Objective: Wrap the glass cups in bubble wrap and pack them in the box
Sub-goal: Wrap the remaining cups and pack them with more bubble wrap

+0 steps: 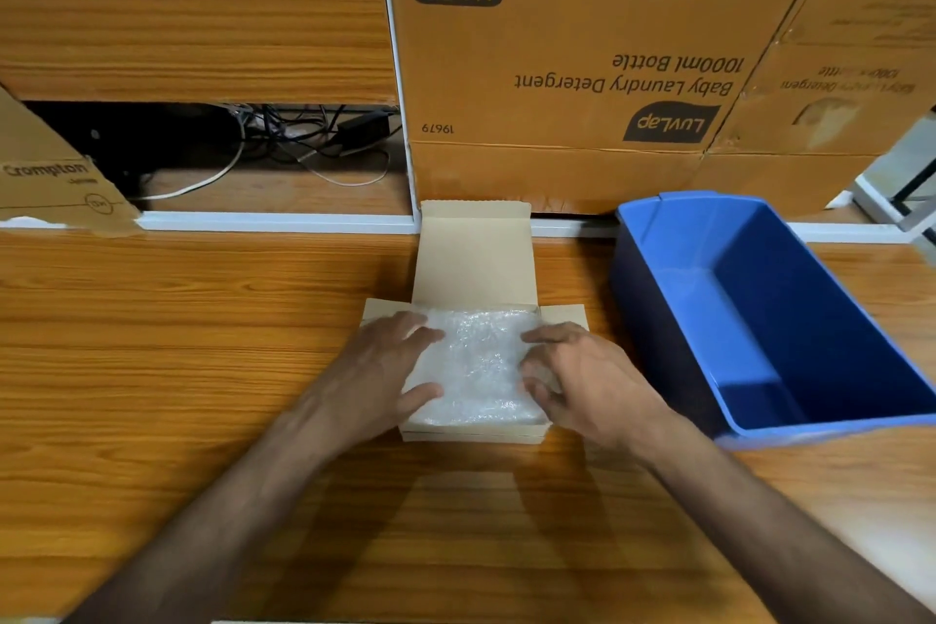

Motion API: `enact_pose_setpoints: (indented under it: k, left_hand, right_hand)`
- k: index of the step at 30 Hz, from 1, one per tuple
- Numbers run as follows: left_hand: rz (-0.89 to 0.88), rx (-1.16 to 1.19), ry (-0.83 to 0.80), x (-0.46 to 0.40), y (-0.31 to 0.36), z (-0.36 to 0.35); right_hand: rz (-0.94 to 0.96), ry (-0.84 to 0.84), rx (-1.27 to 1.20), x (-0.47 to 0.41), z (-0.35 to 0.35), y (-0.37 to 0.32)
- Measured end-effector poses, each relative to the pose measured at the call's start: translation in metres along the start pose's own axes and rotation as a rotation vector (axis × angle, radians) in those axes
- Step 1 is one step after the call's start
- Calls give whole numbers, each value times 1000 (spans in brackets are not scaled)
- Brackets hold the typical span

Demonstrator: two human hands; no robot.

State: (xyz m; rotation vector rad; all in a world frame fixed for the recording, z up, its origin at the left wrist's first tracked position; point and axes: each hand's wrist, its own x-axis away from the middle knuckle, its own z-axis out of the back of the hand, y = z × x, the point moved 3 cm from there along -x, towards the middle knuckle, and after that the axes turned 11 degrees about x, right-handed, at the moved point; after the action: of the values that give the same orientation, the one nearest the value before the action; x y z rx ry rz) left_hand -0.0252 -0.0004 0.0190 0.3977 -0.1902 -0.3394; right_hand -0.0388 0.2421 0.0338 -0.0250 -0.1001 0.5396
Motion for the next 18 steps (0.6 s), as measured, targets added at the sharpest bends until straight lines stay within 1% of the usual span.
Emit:
enact_pose_setpoints:
  k: [1,2,4,5,7,12,18]
  left_hand:
    - [14,-33,-74,-5,2,-2]
    - [29,-77,-157,-10,6,-5]
    - [66,-171,-288,-20,12,-8]
    - [89,-210,-325,-25,14,-9]
    - [135,-274,-373,-34,14,-10]
    - [143,-363,-405,-48,4,-25]
    - [120,-377,-425,-52,-4,-32]
  right_hand:
    - [-4,-25,35,-5,2,-4]
    - [-5,-90,64,-11,0,-9]
    - [-16,-263,150,-21,-6,-21]
    - [-15,-336,201,-26,-10,-25]
    - [-27,-430,260,-33,-19,-28]
    - [-54,-477,343,-46,-36,-30]
    - [-111,-522,319,-62,-58,-38]
